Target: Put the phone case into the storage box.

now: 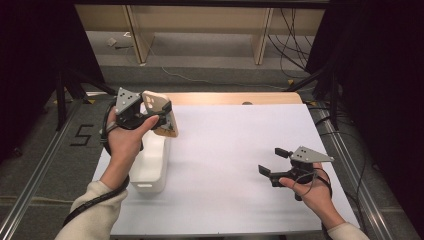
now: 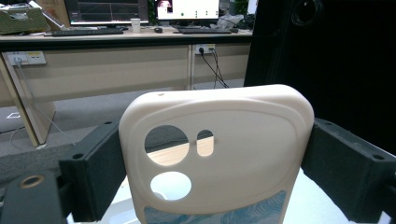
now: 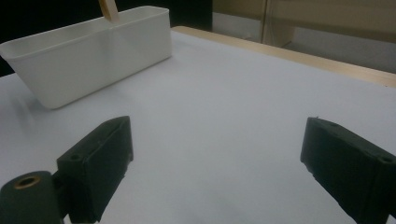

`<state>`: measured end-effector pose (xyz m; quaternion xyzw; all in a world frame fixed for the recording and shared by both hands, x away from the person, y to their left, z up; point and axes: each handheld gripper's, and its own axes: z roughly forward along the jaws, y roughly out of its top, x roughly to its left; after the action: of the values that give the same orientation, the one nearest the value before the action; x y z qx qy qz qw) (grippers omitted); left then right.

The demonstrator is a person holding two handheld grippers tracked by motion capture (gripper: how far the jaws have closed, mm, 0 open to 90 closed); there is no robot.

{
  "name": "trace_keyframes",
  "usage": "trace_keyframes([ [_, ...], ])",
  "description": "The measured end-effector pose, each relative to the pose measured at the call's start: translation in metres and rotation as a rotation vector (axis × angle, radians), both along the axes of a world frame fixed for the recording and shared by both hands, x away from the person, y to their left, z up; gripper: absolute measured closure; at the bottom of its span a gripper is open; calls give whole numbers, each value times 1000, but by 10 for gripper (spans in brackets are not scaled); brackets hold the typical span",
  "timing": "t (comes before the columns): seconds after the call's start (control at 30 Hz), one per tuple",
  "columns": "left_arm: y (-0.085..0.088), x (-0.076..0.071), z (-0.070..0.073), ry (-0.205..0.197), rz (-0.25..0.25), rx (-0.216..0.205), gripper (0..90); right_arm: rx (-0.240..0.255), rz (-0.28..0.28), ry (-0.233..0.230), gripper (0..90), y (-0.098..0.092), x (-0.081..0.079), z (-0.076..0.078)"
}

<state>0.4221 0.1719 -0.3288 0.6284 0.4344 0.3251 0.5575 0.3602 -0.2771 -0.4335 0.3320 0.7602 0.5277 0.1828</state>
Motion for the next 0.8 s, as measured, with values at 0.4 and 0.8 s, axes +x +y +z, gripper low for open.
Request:
trace_keyframes([
  [0.4, 4, 1, 0, 1, 15, 5, 110, 0, 1, 0, 103, 0, 0, 0],
  [0.8, 8, 3, 2, -4, 39, 8, 110, 0, 1, -1, 103, 0, 0, 0],
])
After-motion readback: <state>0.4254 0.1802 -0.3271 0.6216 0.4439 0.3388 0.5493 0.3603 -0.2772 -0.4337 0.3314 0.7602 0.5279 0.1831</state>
